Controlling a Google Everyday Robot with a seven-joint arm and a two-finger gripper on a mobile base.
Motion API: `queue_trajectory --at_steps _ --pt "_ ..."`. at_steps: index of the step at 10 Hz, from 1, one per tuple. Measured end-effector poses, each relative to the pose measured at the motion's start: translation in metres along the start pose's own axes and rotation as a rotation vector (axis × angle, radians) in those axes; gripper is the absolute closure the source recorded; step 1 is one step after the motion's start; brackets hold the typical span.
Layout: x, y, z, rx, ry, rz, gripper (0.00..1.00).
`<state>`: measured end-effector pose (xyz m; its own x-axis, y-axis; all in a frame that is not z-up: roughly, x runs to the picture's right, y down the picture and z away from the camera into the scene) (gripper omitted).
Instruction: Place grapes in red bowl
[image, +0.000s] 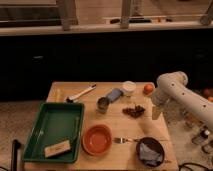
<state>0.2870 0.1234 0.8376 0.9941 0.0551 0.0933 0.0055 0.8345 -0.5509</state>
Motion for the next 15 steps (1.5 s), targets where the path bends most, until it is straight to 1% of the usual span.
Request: queue_trajectory --at_steps 7,11,15 --pt "-0.01 0.002 0.022 -0.024 -0.046 -0.002 0.2" --pt "-0.016 0.004 0.036 -0.048 -0.068 -0.015 0.2" --pt "-0.02 0.004 0.044 -0.071 -0.088 -0.036 0.2"
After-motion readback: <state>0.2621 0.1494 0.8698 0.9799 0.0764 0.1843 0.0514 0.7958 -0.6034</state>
